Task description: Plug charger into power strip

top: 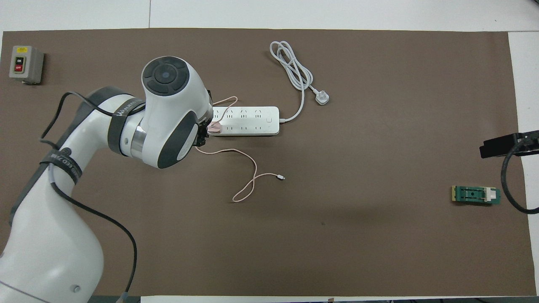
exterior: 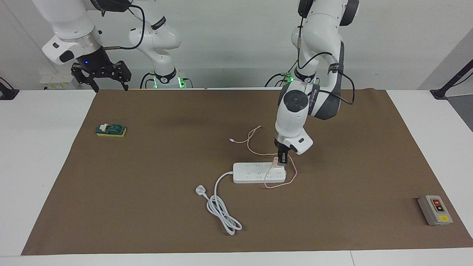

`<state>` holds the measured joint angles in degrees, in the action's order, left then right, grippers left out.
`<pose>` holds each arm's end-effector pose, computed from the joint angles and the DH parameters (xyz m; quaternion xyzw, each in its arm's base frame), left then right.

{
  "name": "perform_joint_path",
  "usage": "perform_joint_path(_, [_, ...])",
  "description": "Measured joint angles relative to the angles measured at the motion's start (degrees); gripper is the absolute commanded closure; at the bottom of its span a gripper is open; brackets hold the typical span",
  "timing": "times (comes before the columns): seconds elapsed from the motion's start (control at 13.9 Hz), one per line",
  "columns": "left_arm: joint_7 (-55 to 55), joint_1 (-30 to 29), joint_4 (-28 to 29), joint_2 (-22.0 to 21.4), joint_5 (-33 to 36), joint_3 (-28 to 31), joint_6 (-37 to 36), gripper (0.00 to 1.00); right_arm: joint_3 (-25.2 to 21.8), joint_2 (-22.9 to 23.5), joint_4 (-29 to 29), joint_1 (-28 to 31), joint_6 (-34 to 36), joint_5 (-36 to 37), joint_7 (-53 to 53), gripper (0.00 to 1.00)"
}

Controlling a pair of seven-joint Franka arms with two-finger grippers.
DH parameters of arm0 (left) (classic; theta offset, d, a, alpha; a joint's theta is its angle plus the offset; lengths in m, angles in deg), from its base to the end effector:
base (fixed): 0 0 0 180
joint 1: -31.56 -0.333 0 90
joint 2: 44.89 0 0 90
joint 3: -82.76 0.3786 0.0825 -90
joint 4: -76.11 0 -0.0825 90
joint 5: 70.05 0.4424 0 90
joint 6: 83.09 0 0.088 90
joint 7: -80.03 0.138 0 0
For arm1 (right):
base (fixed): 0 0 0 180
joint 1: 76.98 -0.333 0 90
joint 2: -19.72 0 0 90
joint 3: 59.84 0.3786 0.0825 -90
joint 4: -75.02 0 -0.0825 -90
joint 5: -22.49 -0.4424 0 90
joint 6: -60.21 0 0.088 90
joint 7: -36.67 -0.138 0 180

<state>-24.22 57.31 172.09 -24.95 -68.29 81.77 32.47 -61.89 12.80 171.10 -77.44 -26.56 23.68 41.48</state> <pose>0.6517 -0.3240 0.4031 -0.7836 -0.6211 -0.0086 0.0073 0.5593 -0.0198 0.6662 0.9994 0.0279 -0.0213 0.0070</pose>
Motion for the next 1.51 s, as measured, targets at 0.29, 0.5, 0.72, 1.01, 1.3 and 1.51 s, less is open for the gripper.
perform_joint_path(0.29, [9.79,-3.05,-0.1,-6.93,-1.1,0.11,-4.48,0.43,0.0,0.0,0.0,0.0,0.0,0.0,0.0,0.0])
perform_joint_path(0.5, [21.77,-6.61,-0.22,-11.17,-1.21,0.2,-7.86,0.43,0.0,0.0,0.0,0.0,0.0,0.0,0.0,0.0])
perform_joint_path(0.72, [36.96,-10.45,-0.32,-15.59,-1.29,0.29,-13.32,0.44,0.0,0.0,0.0,0.0,0.0,0.0,0.0,0.0])
perform_joint_path(1.01, [58.35,-14.99,-0.33,-20.84,-1.33,0.7,-20.14,0.44,0.0,0.0,0.0,0.0,0.0,0.0,0.0,0.0])
perform_joint_path(1.3, [77.25,-19.72,-0.33,-24.49,-1.33,0.83,-25.46,0.43,0.0,0.0,0.0,0.0,0.0,0.0,0.0,0.0])
perform_joint_path(1.51, [88.06,-23.61,-0.31,-27.2,-1.33,0.89,-29.04,0.33,0.0,0.0,0.0,0.0,0.0,0.0,0.0,0.0])
